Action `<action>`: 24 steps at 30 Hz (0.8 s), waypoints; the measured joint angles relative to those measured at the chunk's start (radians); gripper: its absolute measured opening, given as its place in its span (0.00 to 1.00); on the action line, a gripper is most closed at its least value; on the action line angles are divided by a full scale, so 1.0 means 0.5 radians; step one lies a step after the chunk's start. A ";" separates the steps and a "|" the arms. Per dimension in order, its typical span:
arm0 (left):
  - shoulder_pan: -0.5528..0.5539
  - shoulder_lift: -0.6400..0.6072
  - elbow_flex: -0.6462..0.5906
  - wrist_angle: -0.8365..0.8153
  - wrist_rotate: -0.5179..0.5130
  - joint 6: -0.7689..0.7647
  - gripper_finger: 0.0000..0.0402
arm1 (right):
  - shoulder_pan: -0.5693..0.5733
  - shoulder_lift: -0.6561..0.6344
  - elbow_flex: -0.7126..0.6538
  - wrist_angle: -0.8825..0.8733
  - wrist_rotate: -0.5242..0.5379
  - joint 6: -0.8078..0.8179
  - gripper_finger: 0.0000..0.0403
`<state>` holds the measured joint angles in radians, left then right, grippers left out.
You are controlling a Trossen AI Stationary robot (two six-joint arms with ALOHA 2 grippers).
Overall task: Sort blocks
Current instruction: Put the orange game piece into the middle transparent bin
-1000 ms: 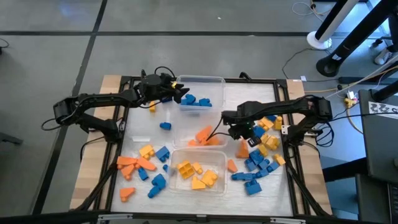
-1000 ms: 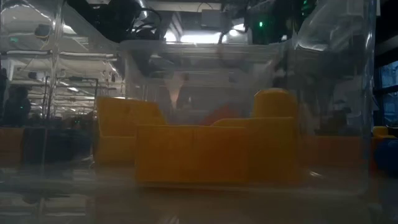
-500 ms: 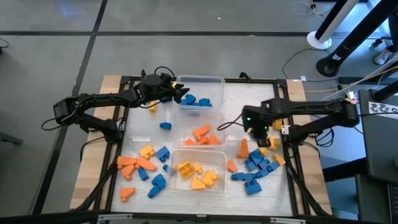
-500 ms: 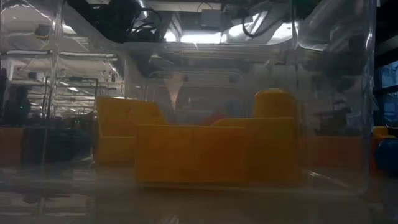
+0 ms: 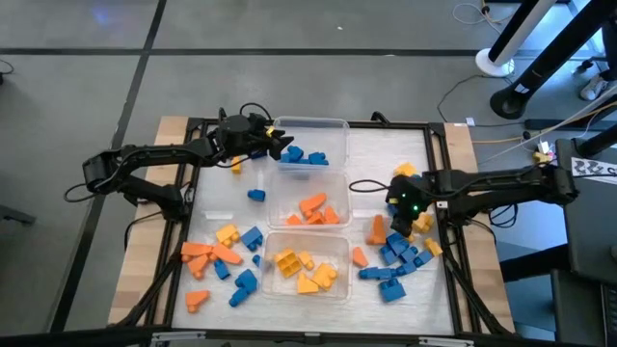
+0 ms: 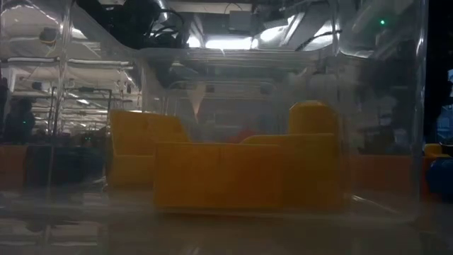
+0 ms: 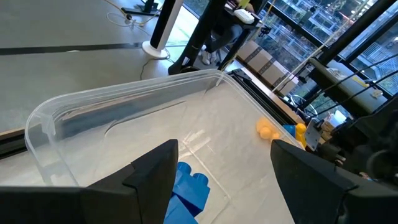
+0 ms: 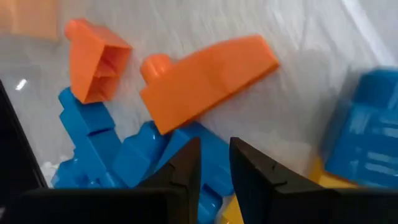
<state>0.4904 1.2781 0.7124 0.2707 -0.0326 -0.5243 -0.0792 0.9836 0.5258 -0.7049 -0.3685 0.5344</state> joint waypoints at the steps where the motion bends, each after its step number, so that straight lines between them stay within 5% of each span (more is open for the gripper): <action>1: 0.000 0.000 0.000 0.000 0.001 0.000 0.61 | 0.000 0.000 -0.017 0.015 -0.002 0.039 0.21; 24: 0.000 0.000 0.000 -0.001 0.000 0.001 0.61 | 0.000 0.064 -0.082 0.273 0.109 0.351 0.21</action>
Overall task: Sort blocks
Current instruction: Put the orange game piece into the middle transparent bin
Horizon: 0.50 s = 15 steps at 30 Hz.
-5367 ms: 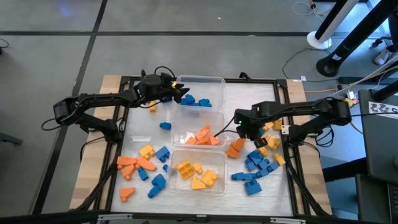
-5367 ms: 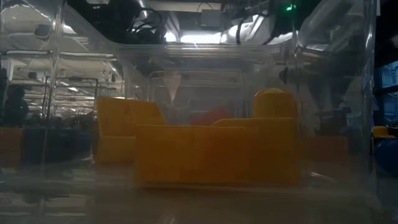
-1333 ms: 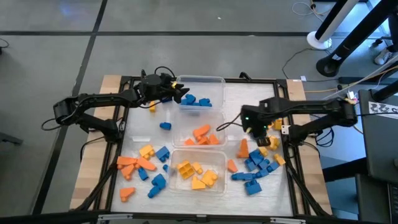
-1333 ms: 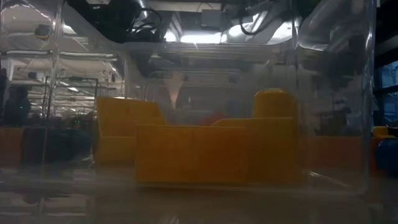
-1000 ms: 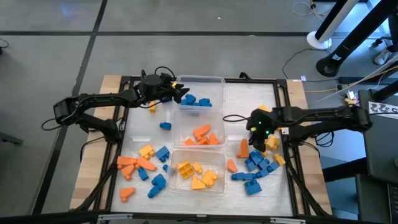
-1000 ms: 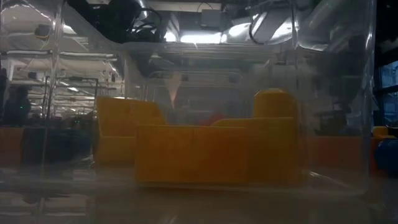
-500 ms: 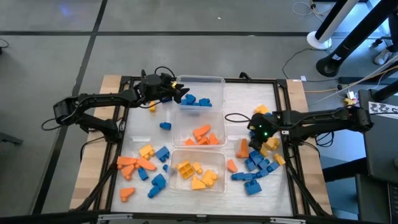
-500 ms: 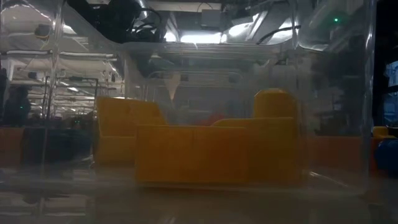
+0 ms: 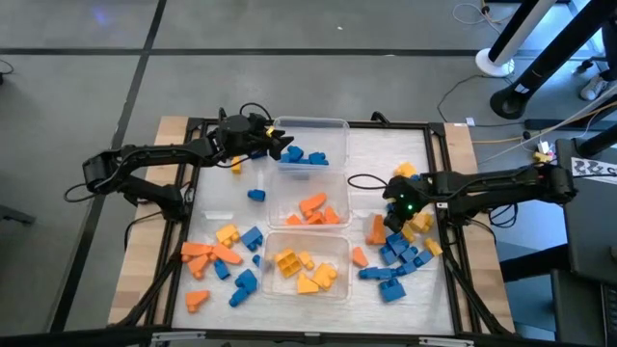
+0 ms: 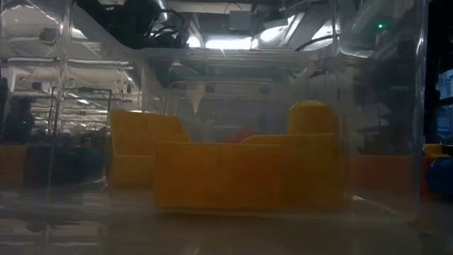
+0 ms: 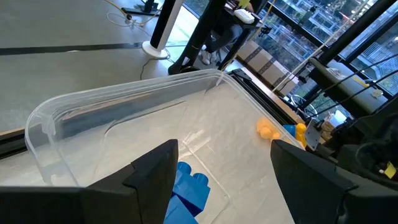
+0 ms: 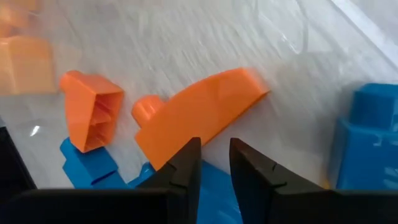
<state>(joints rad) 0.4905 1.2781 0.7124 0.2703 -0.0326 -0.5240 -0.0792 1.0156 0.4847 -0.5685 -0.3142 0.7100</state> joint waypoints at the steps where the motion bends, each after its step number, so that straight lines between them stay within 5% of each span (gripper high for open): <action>1: 0.000 0.000 0.000 0.000 0.000 0.000 0.61 | 0.000 0.017 0.000 0.001 -0.004 0.000 0.21; 15: 0.000 0.000 0.000 -0.001 0.001 0.000 0.61 | 0.000 0.289 -0.001 0.218 -0.129 -0.012 0.21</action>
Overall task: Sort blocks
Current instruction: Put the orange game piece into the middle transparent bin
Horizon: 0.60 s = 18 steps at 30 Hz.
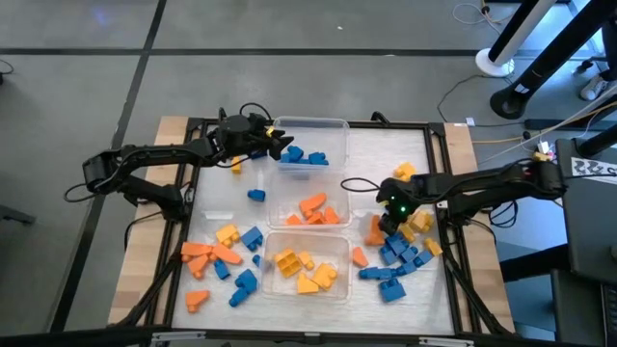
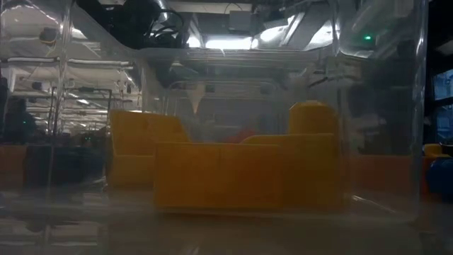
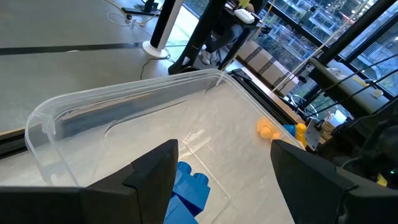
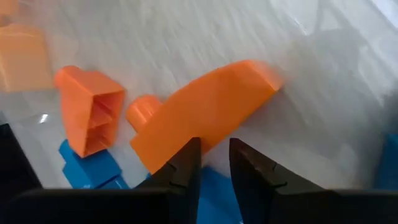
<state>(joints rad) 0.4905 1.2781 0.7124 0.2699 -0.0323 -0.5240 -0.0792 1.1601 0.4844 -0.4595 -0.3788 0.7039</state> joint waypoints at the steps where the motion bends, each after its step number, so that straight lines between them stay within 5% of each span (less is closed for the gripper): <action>1: 0.000 0.000 0.000 0.000 -0.001 0.000 0.61 | 0.000 0.016 0.001 0.016 -0.010 -0.002 0.21; 18: 0.001 0.000 0.000 0.000 -0.001 0.001 0.61 | 0.001 0.262 0.005 0.403 -0.157 -0.013 0.21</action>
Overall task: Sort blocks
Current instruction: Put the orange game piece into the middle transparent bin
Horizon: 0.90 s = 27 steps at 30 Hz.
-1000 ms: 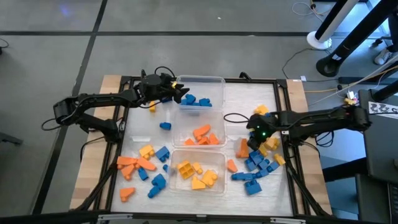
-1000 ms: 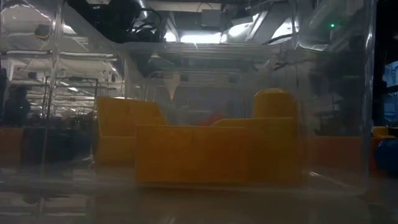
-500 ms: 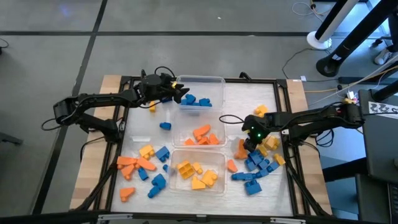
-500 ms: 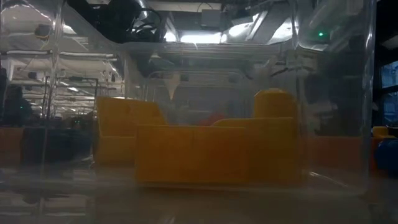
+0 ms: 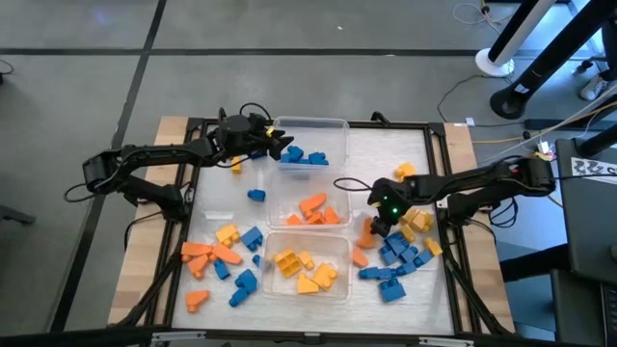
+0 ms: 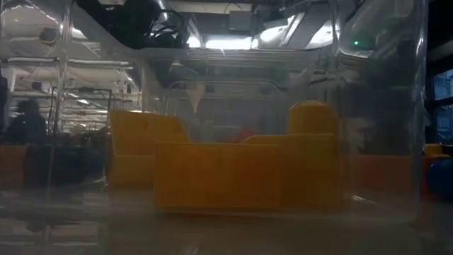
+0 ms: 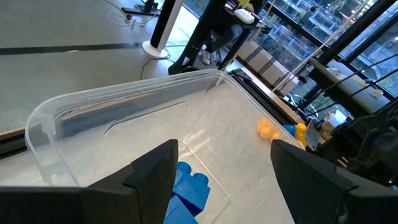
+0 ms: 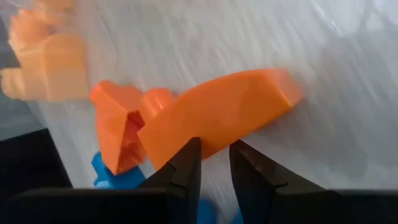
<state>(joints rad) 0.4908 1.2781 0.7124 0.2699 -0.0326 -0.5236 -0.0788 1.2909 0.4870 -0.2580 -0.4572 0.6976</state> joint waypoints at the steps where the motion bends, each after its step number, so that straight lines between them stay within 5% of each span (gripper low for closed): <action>1: 0.000 0.000 0.000 0.001 0.000 0.000 0.61 | 0.001 0.012 -0.002 0.056 0.008 -0.004 0.21; 27: -0.001 0.000 0.000 0.001 0.001 -0.001 0.61 | 0.002 0.503 -0.005 1.070 -0.066 -0.052 0.21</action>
<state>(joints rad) 0.4905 1.2781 0.7123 0.2706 -0.0322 -0.5240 -0.0780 1.5426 0.4843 0.2770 -0.4900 0.6716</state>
